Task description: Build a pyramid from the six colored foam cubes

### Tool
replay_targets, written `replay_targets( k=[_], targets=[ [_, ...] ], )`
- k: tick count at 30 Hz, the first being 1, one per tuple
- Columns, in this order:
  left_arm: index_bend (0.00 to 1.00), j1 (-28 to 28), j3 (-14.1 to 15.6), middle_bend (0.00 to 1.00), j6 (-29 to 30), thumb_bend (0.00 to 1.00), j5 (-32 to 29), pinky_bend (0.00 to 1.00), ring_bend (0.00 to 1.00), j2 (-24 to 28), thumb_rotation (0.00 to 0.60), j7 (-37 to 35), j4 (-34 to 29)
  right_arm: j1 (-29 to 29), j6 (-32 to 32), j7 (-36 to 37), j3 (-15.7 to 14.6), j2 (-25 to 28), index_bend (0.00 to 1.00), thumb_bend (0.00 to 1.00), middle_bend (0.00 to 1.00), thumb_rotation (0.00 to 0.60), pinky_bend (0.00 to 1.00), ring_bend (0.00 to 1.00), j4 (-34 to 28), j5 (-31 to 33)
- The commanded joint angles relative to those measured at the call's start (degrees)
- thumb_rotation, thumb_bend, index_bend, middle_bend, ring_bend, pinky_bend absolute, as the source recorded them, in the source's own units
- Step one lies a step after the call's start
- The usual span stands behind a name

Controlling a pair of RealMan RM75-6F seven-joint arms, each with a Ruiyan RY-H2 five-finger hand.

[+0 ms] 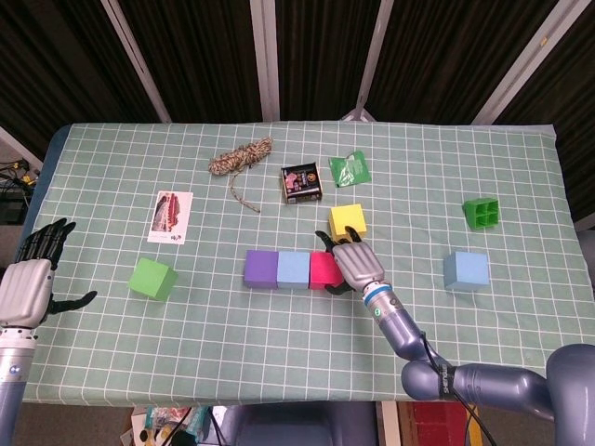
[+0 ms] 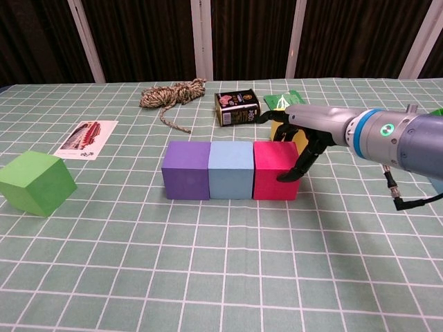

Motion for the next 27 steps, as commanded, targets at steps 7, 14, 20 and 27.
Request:
replay_targets(
  k=[7, 14, 20, 27],
  targets=[
    [0.0, 0.0, 0.0, 0.02, -0.2, 0.1, -0.1, 0.0, 0.0, 0.0, 0.6, -0.1, 0.1, 0.4, -0.1, -0.6, -0.1, 0.0, 0.0, 0.27, 0.39, 0.6, 0.0, 0.27, -0.2, 0.8],
    [0.0, 0.0, 0.0, 0.02, -0.2, 0.1, -0.1, 0.0, 0.0, 0.0, 0.6, -0.2, 0.1, 0.6, 0.2, -1.2, -0.1, 0.2, 0.0, 0.27, 0.39, 0.6, 0.0, 0.27, -1.0, 1.6],
    [0.0, 0.1, 0.0, 0.02, -0.1, 0.1, 0.2, 0.0, 0.0, 0.1, 0.6, -0.4, 0.0, 0.7, 0.6, -1.6, -0.1, 0.1, 0.0, 0.27, 0.39, 0.6, 0.0, 0.27, -1.3, 1.9],
    [0.0, 0.1, 0.0, 0.02, -0.1, 0.1, 0.2, 0.0, 0.0, 0.1, 0.6, -0.3, -0.1, 0.8, 0.9, -1.6, -0.2, 0.1, 0.0, 0.27, 0.39, 0.6, 0.0, 0.27, -1.3, 1.9]
  ],
)
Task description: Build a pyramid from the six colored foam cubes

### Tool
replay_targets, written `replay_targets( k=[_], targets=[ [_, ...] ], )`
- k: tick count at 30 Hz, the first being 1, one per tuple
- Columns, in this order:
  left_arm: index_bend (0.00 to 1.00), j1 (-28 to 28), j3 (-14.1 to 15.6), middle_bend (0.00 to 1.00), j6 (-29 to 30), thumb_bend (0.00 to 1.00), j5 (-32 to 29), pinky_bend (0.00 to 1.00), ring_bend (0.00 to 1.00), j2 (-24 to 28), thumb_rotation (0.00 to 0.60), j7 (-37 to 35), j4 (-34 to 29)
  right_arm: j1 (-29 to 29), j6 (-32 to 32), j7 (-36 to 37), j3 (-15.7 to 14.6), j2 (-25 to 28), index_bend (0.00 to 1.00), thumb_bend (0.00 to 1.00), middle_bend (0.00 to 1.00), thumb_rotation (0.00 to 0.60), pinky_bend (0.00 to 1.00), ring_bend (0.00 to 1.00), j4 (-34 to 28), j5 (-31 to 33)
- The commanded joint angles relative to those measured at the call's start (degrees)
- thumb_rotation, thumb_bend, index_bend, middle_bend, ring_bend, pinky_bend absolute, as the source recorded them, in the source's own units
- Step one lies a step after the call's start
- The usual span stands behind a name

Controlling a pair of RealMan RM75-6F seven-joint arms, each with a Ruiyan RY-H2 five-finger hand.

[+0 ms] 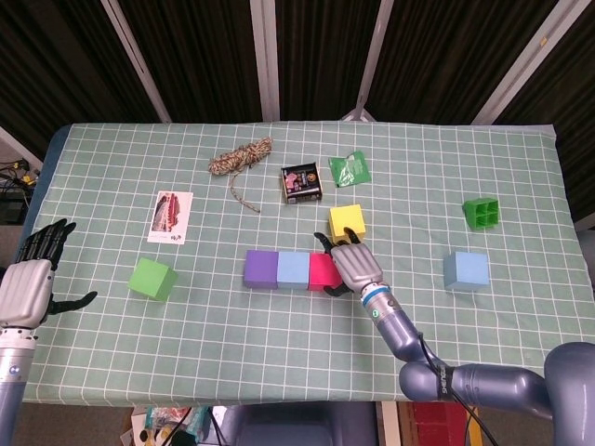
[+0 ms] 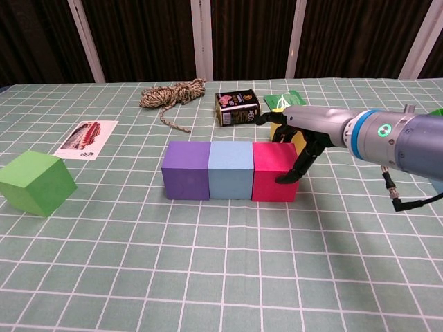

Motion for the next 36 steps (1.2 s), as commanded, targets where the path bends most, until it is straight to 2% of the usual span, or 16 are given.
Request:
replay_targets(
  k=[1, 10, 36],
  targets=[
    [0.0, 0.0, 0.0, 0.02, 0.0, 0.1, 0.0, 0.0, 0.0, 0.0, 0.6, 0.0, 0.0, 0.0, 0.0, 0.0, 0.0, 0.0, 0.0, 0.27, 0.38, 0.6, 0.0, 0.27, 0.0, 0.0],
    [0.0, 0.0, 0.0, 0.02, 0.0, 0.1, 0.0, 0.0, 0.0, -0.1, 0.6, 0.1, 0.0, -0.1, 0.3, 0.4, 0.0, -0.2, 0.0, 0.27, 0.29, 0.6, 0.0, 0.23, 0.2, -0.6],
    [0.0, 0.0, 0.1, 0.02, 0.0, 0.1, 0.4, 0.0, 0.0, 0.0, 0.6, 0.0, -0.1, -0.3, 2.0, -0.8, 0.1, 0.4, 0.0, 0.27, 0.26, 0.6, 0.0, 0.23, -1.6, -1.0]
  ],
)
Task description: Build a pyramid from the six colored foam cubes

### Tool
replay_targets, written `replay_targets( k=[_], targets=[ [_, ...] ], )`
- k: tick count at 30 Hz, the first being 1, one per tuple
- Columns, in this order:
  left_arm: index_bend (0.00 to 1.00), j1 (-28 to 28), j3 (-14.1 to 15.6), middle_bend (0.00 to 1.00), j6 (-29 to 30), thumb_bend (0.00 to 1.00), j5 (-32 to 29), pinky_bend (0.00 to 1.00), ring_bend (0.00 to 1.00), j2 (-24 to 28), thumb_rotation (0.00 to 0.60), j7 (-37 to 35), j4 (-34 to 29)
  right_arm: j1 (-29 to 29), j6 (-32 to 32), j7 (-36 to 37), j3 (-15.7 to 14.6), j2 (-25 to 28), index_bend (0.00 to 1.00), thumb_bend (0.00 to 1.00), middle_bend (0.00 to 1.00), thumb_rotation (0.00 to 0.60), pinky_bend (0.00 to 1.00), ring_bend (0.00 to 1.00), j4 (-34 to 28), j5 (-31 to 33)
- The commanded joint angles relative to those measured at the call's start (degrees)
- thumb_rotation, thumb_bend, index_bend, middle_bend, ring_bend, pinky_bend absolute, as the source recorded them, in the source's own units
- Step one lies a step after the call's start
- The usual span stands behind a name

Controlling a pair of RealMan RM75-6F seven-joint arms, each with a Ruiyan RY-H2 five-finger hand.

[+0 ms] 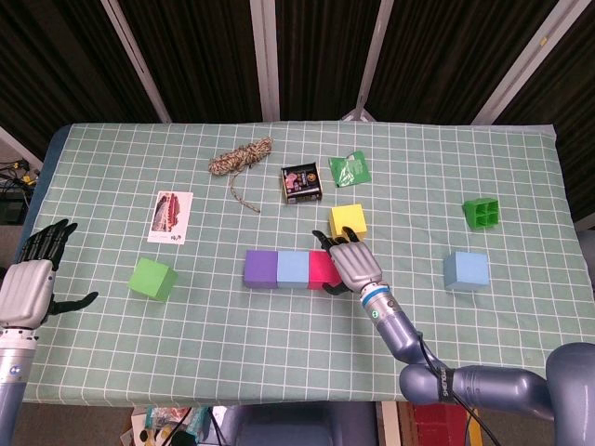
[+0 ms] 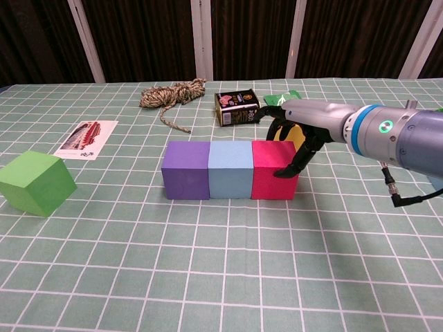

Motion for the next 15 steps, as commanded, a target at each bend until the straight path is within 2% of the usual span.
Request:
replay_targets(
  k=[1, 8, 15],
  targets=[
    [0.0, 0.0, 0.0, 0.02, 0.0, 0.1, 0.0, 0.0, 0.0, 0.0, 0.6, 0.0, 0.0, 0.0, 0.2, -0.4, -0.1, 0.2, 0.0, 0.27, 0.26, 0.6, 0.0, 0.23, -0.5, 0.3],
    [0.0, 0.1, 0.1, 0.02, 0.1, 0.1, 0.4, 0.0, 0.0, 0.2, 0.6, 0.0, -0.3, -0.1, 1.0, -1.8, -0.6, 0.7, 0.0, 0.27, 0.21, 0.6, 0.0, 0.2, -2.8, 1.3],
    [0.0, 0.2, 0.2, 0.02, 0.5, 0.1, 0.8, 0.0, 0.0, 0.3, 0.6, -0.1, -0.6, 0.0, 2.4, -3.5, -0.8, 1.4, 0.0, 0.22, 0.01, 0.6, 0.0, 0.06, -5.6, 2.6]
  ],
)
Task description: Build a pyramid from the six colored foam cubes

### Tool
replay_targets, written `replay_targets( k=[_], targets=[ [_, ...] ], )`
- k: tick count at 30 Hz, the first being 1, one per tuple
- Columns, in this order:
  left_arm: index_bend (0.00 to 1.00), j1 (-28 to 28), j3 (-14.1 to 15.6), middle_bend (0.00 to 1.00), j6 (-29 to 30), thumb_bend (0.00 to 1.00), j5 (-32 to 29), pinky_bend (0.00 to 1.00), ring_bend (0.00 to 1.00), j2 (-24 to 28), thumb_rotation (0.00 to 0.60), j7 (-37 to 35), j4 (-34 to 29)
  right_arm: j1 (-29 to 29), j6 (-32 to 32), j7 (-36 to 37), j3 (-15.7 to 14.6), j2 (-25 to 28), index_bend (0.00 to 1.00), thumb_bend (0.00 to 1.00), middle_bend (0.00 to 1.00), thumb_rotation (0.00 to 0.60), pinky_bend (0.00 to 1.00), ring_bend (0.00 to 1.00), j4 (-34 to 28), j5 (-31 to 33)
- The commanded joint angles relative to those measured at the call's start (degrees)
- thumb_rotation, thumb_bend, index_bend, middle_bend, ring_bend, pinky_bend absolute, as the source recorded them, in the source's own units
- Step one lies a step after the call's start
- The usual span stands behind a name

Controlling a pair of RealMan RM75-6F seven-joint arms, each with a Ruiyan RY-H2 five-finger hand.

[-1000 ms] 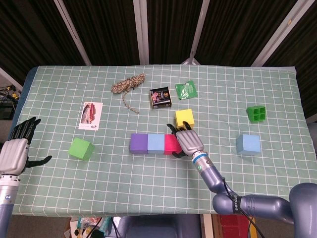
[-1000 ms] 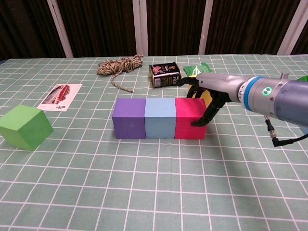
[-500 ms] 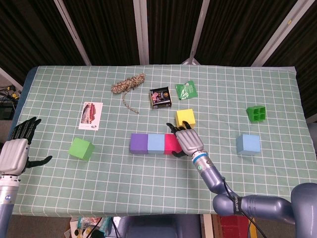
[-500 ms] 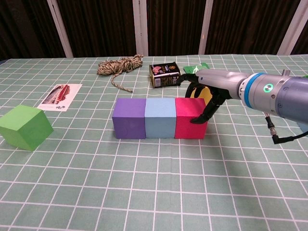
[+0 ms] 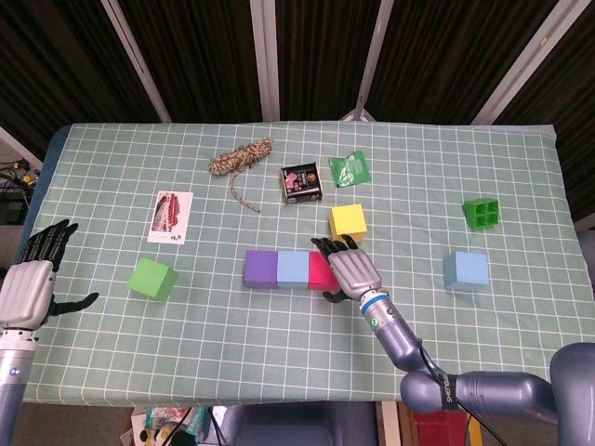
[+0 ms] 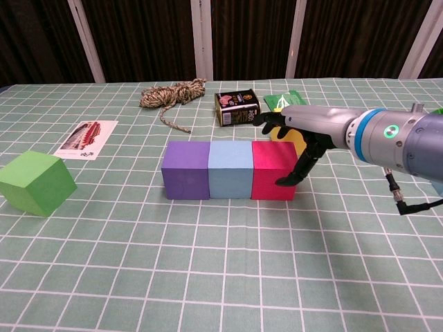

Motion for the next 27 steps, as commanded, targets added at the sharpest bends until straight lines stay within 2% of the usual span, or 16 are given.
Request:
replay_targets(
  k=[1, 10, 16, 22, 27],
  targets=[
    [0.0, 0.1, 0.0, 0.02, 0.2, 0.1, 0.2, 0.0, 0.0, 0.1, 0.6, -0.1, -0.2, 0.0, 1.0, -0.7, 0.0, 0.2, 0.0, 0.21, 0.0, 0.6, 0.0, 0.04, -1.0, 0.2],
    [0.0, 0.3, 0.1, 0.02, 0.5, 0.1, 0.7, 0.0, 0.0, 0.3, 0.6, -0.3, -0.5, -0.3, 3.8, -1.8, 0.5, 2.0, 0.0, 0.21, 0.0, 0.6, 0.0, 0.0, -5.0, -1.1],
    [0.0, 0.4, 0.1, 0.02, 0.6, 0.1, 0.9, 0.0, 0.0, 0.5, 0.6, -0.5, -0.5, -1.8, 6.1, -2.1, 0.1, 5.9, 0.0, 0.21, 0.0, 0.6, 0.0, 0.0, -9.6, -2.9],
    [0.0, 0.5, 0.0, 0.02, 0.8, 0.1, 0.6, 0.0, 0.0, 0.6, 0.6, -0.6, -0.4, -5.9, 8.9, -0.9, -2.7, 11.7, 0.0, 0.21, 0.0, 0.6, 0.0, 0.0, -12.9, -5.6],
    [0.0, 0.4, -0.1, 0.02, 0.7, 0.1, 0.2, 0.0, 0.0, 0.4, 0.6, -0.1, -0.1, -11.0, 11.5, 3.9, -5.5, 16.1, 0.0, 0.21, 0.0, 0.6, 0.0, 0.0, -14.1, -10.0]
  ],
)
